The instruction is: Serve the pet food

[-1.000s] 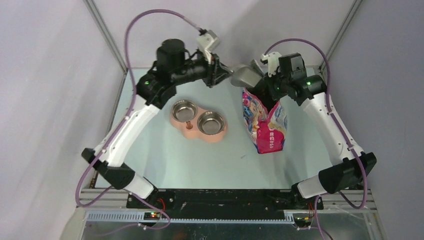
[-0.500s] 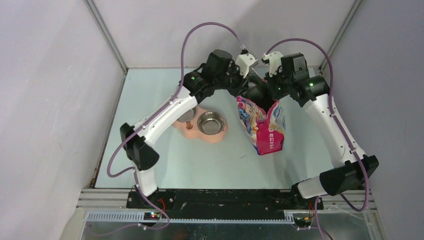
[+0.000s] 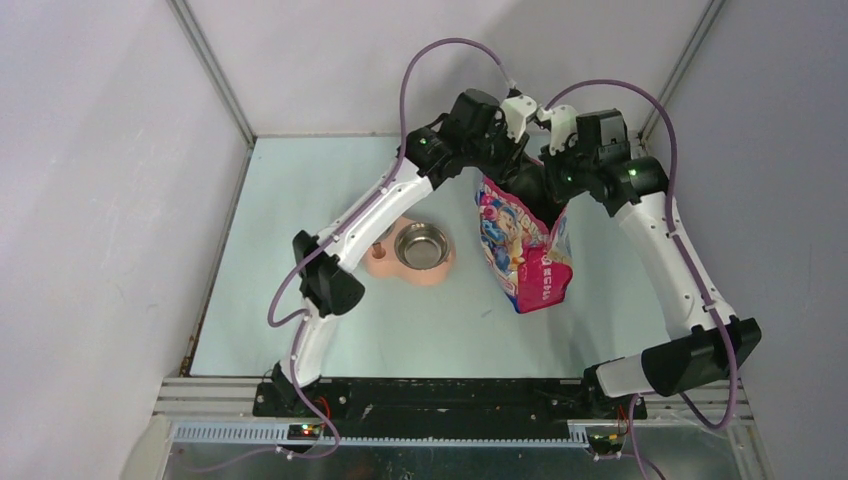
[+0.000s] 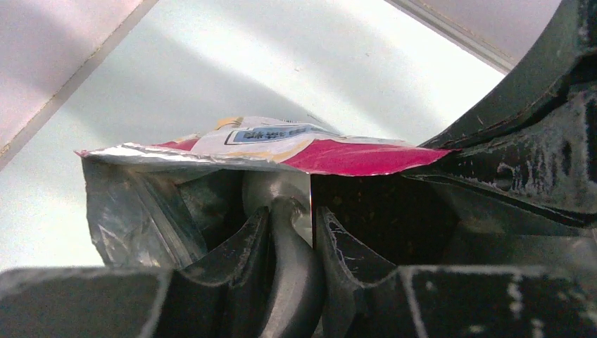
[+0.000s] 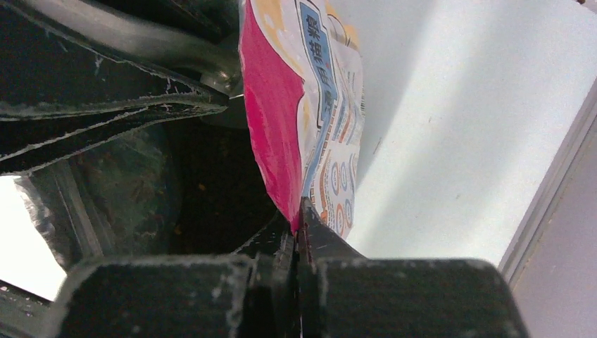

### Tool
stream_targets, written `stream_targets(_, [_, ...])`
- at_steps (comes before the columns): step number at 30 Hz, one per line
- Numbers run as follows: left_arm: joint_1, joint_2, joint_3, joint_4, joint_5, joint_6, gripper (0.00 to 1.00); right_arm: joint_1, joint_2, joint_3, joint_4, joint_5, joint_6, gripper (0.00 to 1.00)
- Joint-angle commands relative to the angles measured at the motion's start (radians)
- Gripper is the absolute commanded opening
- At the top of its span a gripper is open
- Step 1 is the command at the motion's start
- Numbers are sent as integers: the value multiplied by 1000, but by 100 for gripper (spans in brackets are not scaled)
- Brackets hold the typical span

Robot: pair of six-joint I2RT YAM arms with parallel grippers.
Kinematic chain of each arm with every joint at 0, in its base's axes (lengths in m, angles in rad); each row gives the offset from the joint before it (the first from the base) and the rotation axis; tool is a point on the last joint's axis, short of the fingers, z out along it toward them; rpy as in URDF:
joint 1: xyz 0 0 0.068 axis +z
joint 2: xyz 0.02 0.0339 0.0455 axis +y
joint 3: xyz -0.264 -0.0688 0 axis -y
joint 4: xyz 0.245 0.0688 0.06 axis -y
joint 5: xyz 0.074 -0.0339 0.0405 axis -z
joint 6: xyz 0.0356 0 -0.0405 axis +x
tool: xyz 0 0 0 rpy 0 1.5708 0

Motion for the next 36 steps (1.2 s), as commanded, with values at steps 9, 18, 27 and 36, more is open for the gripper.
stream_targets(9, [-28, -177, -367, 88, -95, -39, 0, -118, -254, -45, 171, -280, 60, 33])
stream_targets(18, [-35, -119, -268, 55, -156, 7, 0, -249, -413, -65, 152, -405, 19, 54])
stream_targets(27, [-103, 70, -74, 21, -360, 150, 0, -370, -494, -105, 148, -390, 100, 54])
stream_targets(36, [-132, 96, -66, -159, 10, 102, 0, -429, -521, -127, 162, -329, 154, 54])
